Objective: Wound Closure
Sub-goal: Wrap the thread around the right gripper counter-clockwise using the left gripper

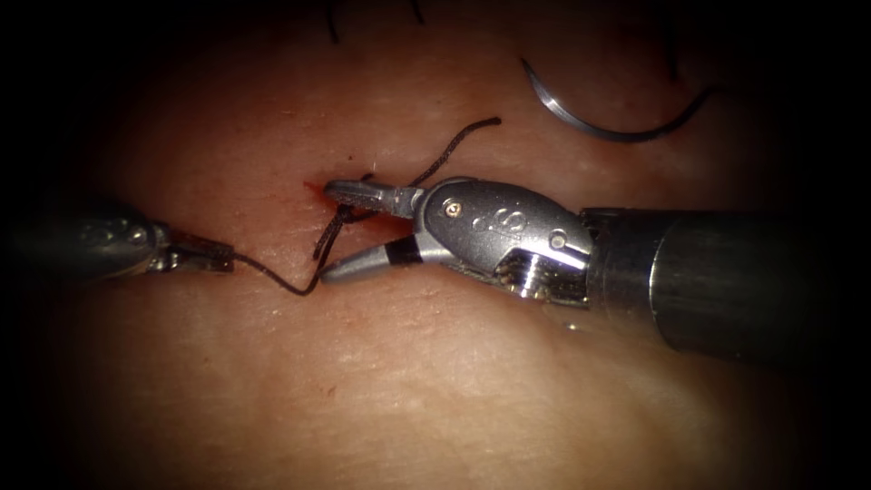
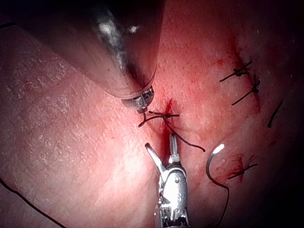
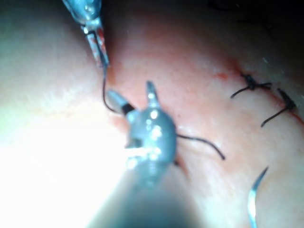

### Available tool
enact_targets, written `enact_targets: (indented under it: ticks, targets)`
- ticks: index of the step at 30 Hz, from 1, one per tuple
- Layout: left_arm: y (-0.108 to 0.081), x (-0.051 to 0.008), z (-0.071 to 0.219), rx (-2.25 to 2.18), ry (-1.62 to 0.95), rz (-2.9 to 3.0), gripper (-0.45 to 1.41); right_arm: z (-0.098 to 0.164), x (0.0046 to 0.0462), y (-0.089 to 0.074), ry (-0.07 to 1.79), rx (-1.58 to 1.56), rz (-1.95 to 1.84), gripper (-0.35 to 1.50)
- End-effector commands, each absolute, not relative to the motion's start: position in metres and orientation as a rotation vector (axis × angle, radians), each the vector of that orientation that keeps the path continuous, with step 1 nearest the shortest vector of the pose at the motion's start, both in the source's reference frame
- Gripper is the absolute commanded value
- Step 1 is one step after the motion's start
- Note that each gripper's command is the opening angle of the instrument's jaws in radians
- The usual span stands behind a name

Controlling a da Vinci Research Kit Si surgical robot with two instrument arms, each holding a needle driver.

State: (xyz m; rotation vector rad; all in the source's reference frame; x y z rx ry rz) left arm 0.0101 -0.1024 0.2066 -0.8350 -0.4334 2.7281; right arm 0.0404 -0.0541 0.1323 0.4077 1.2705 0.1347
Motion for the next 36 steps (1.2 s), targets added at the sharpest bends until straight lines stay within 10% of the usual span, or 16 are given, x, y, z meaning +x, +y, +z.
enact_targets:
  ticks: [1, 2, 4, 13, 36]
  targets:
    - [-0.103, 0.0095, 0.207, -0.835, -0.435, 2.726, -0.45, 0.133, 0.0412, -0.054, 1.273, 0.408, 0.134, 1.23]
    - [-0.103, 0.0095, 0.207, -0.833, -0.435, 2.725, -0.45, 0.133, 0.0413, -0.054, 1.272, 0.406, 0.133, 1.23]
    - [-0.103, 0.0093, 0.207, -0.835, -0.426, 2.68, 0.22, 0.134, 0.0417, -0.054, 1.262, 0.392, 0.14, 1.23]
    - [-0.11, 0.0102, 0.207, -0.619, -0.486, 2.626, 0.96, 0.135, 0.0418, -0.054, 1.252, 0.369, 0.155, 1.23]
    - [-0.111, 0.0157, 0.209, -0.113, -0.316, 2.768, 0.88, 0.135, 0.0414, -0.055, 1.253, 0.367, 0.146, 1.19]
